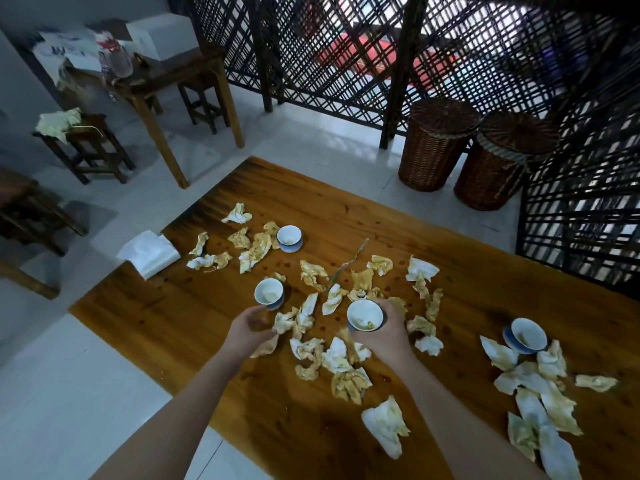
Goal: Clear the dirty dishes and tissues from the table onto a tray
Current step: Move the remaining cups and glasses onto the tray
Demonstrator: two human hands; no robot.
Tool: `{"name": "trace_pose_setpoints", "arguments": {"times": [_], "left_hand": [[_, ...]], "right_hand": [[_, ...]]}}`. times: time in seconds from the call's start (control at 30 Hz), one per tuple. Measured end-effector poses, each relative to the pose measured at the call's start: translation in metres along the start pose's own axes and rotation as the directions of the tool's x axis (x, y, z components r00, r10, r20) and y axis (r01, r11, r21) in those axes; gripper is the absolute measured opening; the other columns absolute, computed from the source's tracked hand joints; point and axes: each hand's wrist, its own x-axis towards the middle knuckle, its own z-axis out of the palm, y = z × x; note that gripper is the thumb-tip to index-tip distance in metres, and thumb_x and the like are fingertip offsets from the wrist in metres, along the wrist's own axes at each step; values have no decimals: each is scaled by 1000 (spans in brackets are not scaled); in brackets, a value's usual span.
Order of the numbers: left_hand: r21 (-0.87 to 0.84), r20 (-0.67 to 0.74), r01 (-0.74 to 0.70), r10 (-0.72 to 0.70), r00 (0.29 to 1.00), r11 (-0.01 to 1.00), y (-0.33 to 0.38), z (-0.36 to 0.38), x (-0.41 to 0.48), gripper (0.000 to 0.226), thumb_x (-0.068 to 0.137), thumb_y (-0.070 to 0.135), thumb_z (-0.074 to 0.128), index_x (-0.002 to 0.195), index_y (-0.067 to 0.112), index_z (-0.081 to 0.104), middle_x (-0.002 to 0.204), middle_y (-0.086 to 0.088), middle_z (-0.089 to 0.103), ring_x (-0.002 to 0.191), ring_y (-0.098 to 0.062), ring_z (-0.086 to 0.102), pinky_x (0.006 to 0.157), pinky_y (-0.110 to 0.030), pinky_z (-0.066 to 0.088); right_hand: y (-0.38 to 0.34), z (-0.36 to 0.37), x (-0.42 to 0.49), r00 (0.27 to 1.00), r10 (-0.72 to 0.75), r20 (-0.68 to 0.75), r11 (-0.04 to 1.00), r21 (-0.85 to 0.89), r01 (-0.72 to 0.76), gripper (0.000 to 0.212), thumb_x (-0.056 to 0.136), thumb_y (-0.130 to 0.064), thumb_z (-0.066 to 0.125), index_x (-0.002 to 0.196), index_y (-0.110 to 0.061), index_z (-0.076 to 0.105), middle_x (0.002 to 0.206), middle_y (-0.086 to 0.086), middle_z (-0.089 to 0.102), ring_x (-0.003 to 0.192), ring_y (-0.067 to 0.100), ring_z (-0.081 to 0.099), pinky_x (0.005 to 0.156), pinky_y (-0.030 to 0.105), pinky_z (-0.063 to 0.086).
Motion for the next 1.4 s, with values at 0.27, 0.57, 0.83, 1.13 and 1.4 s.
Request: {"name": "trace_pose_setpoints", "arguments": {"times": [0.27, 0.57, 0.83, 1.13, 1.4], "left_hand": [[23, -9, -55, 55, 998, 998, 1, -39, 47, 70, 75, 1, 76, 136, 18, 46, 126, -6, 56, 112, -17, 52, 87, -31, 49], [140, 144, -164, 143, 979, 976, -7, -40, 100, 91, 62, 7, 88, 140, 14, 41, 140, -4, 46, 130, -20, 41, 105, -34, 37], [203, 192, -286, 249, 949, 936, -16, -29, 122, 89, 57, 7, 90, 134, 13, 47, 128, -4, 49, 122, -20, 43, 95, -27, 36], [217, 163, -356, 325, 931, 909, 2, -25, 118, 80, 56, 16, 91, 126, 19, 50, 114, 6, 46, 121, -21, 45, 94, -32, 39], [38, 301, -485, 452, 839, 874, 56, 20, 73, 64, 62, 17, 88, 115, 19, 53, 115, 1, 56, 104, -15, 54, 88, -39, 50]], "right_hand": [[-33, 47, 21, 998, 23, -53, 1000, 12, -22, 67, 60, -9, 87, 107, -32, 44, 109, -8, 49, 96, 6, 50, 62, 8, 41], [-39, 69, 36, 987, 82, -136, 997, 28, -79, 63, 61, -9, 87, 108, -27, 49, 100, -19, 46, 87, -6, 50, 56, 6, 40], [-22, 82, 27, 968, 144, -205, 989, 55, -135, 63, 61, -17, 88, 106, -36, 47, 106, -24, 46, 94, 0, 50, 64, 10, 39], [-14, 67, -1, 925, 251, -285, 962, 181, -205, 70, 62, -16, 88, 117, -33, 48, 108, -22, 48, 92, 0, 52, 62, 15, 44], [-13, 37, -39, 889, 237, -392, 967, 184, -176, 69, 61, -20, 89, 114, -31, 46, 105, -21, 48, 94, 7, 52, 73, 23, 45]]}}
